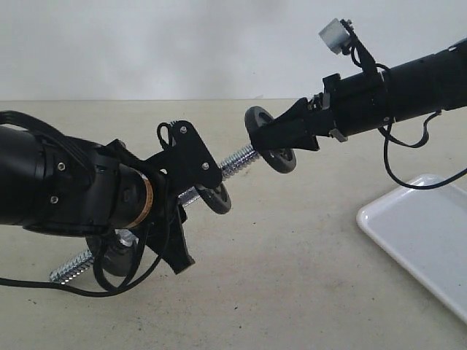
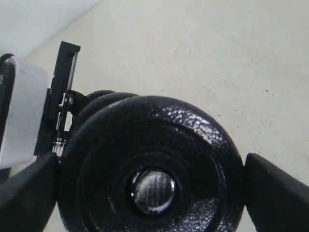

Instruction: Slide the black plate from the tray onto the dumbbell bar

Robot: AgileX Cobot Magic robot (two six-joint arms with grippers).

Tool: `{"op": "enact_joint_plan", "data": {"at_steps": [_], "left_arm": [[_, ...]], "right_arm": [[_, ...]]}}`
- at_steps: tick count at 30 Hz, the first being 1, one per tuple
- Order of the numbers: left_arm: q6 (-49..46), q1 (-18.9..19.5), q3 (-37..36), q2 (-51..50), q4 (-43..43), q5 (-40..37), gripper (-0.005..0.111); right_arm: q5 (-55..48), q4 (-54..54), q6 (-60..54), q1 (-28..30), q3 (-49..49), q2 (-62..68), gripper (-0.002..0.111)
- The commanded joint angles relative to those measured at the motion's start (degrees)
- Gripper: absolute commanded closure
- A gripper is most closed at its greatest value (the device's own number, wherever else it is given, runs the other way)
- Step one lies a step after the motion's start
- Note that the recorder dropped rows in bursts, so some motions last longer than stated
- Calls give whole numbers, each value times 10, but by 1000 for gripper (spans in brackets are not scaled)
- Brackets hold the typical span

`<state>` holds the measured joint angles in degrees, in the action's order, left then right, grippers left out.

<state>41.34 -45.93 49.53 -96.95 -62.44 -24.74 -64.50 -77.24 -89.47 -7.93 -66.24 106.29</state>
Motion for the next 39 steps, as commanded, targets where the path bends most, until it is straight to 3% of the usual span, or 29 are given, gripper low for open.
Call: {"op": "enact_joint_plan", "data": {"at_steps": [1, 13, 19, 39], "left_arm": [[17, -6, 39, 41, -88, 72, 103], [130, -6, 39, 41, -168, 2, 103], [179, -6, 39, 40, -198, -9, 103], [182, -6, 39, 40, -198, -9, 103]], "right_arm": [[-55, -4, 9, -19, -2, -4, 108], [-55, 5, 28, -22, -2, -4, 108], [-55, 14, 27, -56, -2, -4, 108], [-55, 32, 30, -77, -2, -4, 108]]}}
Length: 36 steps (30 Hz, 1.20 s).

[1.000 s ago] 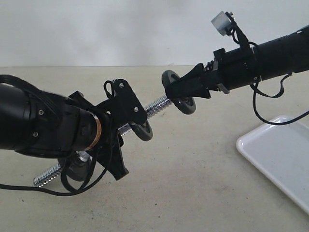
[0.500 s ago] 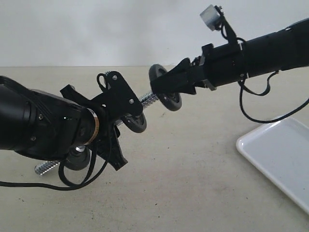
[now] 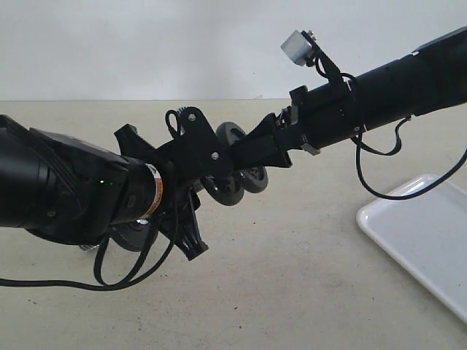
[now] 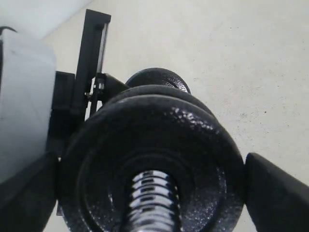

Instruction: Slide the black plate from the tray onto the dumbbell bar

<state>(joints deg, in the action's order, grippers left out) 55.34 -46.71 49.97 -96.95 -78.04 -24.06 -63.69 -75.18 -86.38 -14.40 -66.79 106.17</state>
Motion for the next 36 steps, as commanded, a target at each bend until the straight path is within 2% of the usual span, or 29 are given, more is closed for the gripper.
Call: {"op": "enact_joint_plan", "data": {"at_steps": [1, 3, 5, 8, 10, 12, 14, 16, 28, 36], "left_arm": [[42, 2, 35, 40, -42, -16, 103], [42, 2, 35, 40, -42, -16, 103], [42, 2, 35, 40, -41, -16, 103], [42, 2, 35, 40, -41, -16, 103], [42, 2, 35, 40, -40, -16, 103], [42, 2, 35, 40, -40, -16, 103], [42, 2, 35, 40, -40, -16, 103], [42, 2, 35, 40, -40, -16, 103], [42, 2, 35, 40, -40, -16, 103], [42, 2, 35, 40, -39, -19, 103]], "right_arm": [[-63, 11, -1, -12, 4, -3, 108], [-63, 11, -1, -12, 4, -3, 105], [-63, 11, -1, -11, 4, -3, 94], [-63, 11, 0, -11, 4, -3, 67], [-63, 10, 19, -11, 4, -3, 43], [-63, 10, 33, -11, 4, -3, 23], [-54, 10, 39, -11, 4, -3, 14], [-48, 10, 40, -11, 4, -3, 11], [-41, 13, 39, -11, 4, -3, 11], [-16, 70, 48, -8, 4, -3, 11]]}}
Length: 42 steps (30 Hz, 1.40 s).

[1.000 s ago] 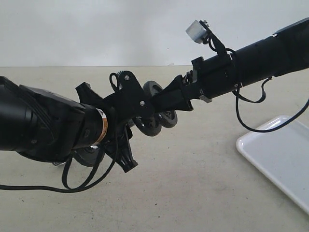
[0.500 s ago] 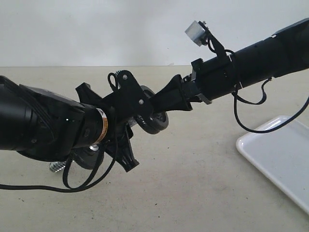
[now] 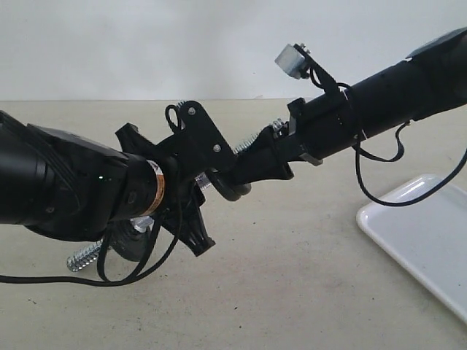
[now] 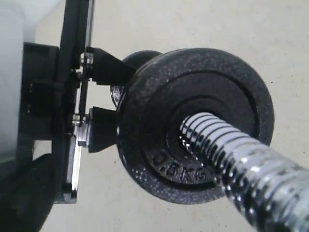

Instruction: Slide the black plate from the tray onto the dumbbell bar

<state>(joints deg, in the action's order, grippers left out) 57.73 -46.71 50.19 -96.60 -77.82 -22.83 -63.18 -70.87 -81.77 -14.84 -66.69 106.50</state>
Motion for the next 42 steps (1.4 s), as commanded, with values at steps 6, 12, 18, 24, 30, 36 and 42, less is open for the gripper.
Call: {"op": "enact_joint_plan", "data": {"at_steps": [6, 12, 18, 24, 30, 36, 42], "left_arm": [[18, 2, 32, 36, -41, -47, 103], [18, 2, 32, 35, -32, -56, 103], [19, 2, 32, 31, -21, -61, 103], [19, 2, 32, 31, -21, -61, 103], [19, 8, 32, 29, -37, -85, 103], [19, 57, 32, -2, -73, -130, 103], [11, 128, 32, -42, -150, -129, 103]], "right_arm": [[-19, 48, 21, 19, 3, -6, 11], [-22, 57, 38, 44, 3, -7, 11], [-24, 61, 54, 52, 3, -7, 19], [-24, 77, 54, 52, 3, -7, 78], [-37, 91, 57, 52, 3, -7, 109], [-60, 91, 76, 52, 3, -7, 109], [-66, 91, 76, 51, 3, -7, 109]]}}
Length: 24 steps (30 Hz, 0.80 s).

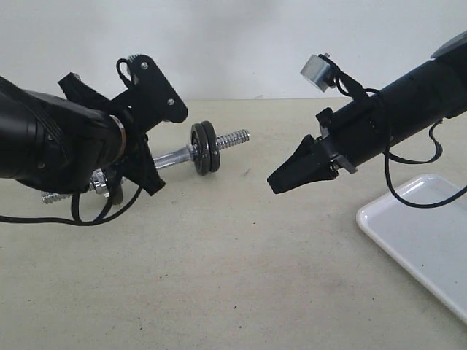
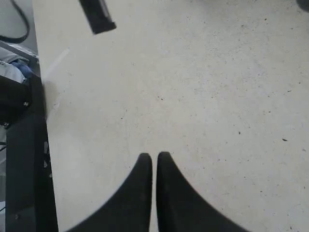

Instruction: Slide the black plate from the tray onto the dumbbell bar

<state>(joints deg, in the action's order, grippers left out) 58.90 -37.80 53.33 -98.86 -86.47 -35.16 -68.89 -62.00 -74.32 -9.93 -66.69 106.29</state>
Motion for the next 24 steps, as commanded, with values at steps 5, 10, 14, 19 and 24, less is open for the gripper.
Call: {"op": "enact_joint_plan", "data": {"at_steps": [5, 10, 14, 19, 24], "left_arm": [[-16, 104, 79, -59, -73, 53, 97], [-50, 128, 168, -126, -73, 92, 51], [-187, 140, 239, -214, 6, 82, 49], [-376, 168, 335, -309, 199, 92, 50], [-462, 178, 358, -336, 303, 88, 54]], "right_arm": [[-11, 2, 1, 1, 3, -5, 109], [-11, 2, -4, 1, 3, -5, 109], [-11, 2, -7, 1, 3, -5, 109], [0, 3, -8, 1, 3, -5, 109], [37, 3, -12, 1, 3, -5, 109]]}}
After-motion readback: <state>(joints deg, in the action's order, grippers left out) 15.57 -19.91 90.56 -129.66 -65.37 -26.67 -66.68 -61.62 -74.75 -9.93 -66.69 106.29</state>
